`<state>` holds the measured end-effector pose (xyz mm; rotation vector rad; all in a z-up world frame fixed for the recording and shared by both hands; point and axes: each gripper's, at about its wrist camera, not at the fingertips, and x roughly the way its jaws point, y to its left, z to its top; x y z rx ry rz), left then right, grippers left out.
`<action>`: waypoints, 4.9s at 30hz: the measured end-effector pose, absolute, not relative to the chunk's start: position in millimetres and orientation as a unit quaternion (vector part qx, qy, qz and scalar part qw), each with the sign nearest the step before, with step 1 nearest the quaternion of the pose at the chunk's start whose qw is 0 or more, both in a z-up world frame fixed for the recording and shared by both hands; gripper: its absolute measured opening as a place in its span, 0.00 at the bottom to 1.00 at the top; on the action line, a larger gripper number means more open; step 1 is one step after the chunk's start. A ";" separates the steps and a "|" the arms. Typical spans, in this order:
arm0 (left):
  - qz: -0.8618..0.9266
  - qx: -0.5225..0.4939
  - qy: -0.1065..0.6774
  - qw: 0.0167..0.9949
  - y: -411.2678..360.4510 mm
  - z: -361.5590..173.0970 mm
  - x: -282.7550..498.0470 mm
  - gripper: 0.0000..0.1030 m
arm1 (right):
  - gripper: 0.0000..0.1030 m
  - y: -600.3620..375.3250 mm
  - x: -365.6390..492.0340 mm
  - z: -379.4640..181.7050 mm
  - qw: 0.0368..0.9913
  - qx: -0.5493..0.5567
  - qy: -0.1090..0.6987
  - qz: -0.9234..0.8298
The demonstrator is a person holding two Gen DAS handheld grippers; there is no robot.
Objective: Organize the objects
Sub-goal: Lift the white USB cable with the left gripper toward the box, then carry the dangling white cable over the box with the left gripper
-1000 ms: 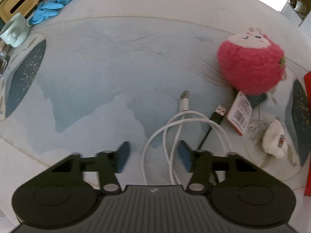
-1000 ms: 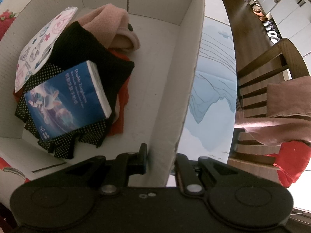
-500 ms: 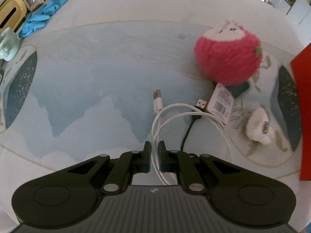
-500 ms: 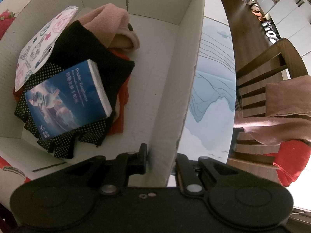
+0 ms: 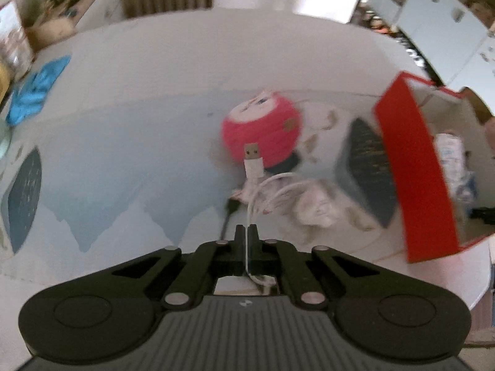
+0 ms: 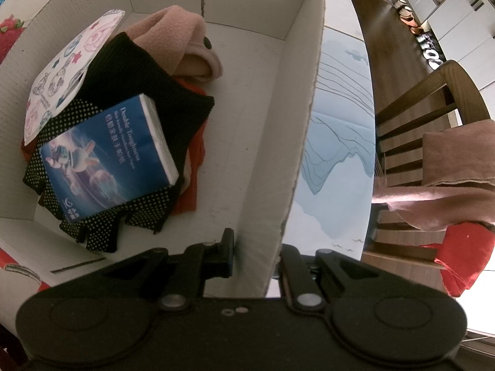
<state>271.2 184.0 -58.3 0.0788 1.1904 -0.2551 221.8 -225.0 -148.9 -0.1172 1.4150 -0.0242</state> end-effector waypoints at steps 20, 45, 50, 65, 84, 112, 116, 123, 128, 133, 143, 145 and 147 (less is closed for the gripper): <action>-0.151 0.045 0.583 0.797 147.3 -94.6 289.6 0.41 | 0.09 -225.1 221.0 -151.5 0.758 -0.053 0.650 -0.007; -0.063 0.035 0.614 0.786 135.5 -146.7 330.1 0.17 | 0.10 -223.5 222.1 -154.1 0.755 -0.058 0.653 -0.007; -0.070 0.032 0.609 0.789 144.3 -136.2 321.5 0.10 | 0.10 -223.7 222.1 -154.6 0.756 -0.057 0.652 -0.006; -0.109 0.035 0.583 0.804 170.8 -50.8 281.1 0.06 | 0.09 -223.8 221.7 -155.5 0.755 -0.060 0.653 -0.002; -0.272 0.098 0.516 0.806 37.3 43.3 276.0 0.06 | 0.09 -225.4 221.6 -155.7 0.756 -0.058 0.652 0.004; -0.335 0.136 0.502 0.785 -2.8 -40.8 284.6 0.68 | 0.09 -226.8 220.4 -155.6 0.759 -0.057 0.648 0.007; -0.366 0.173 0.488 0.774 2.4 -63.0 268.9 0.68 | 0.09 -226.1 220.8 -155.9 0.757 -0.060 0.650 0.007; -0.379 0.260 0.483 0.745 0.6 -102.4 248.9 0.68 | 0.09 -225.1 222.3 -156.7 0.755 -0.062 0.653 0.007; -0.389 0.244 0.487 0.743 -3.2 -122.5 250.7 0.68 | 0.09 -224.8 222.4 -156.7 0.753 -0.062 0.655 0.005; -0.405 0.251 0.460 0.749 -9.5 -140.1 246.0 0.68 | 0.09 -224.4 223.0 -156.9 0.752 -0.060 0.656 0.002; -0.436 0.299 0.398 0.750 -18.5 -155.2 236.9 0.49 | 0.10 -225.1 225.1 -159.4 0.749 -0.058 0.660 -0.003; -0.443 0.299 0.400 0.744 -21.0 -156.9 237.4 0.35 | 0.10 -225.0 225.4 -159.5 0.749 -0.058 0.660 -0.004; -0.447 0.302 0.400 0.741 -23.5 -158.1 237.9 0.32 | 0.10 -224.6 225.7 -159.6 0.749 -0.059 0.660 -0.005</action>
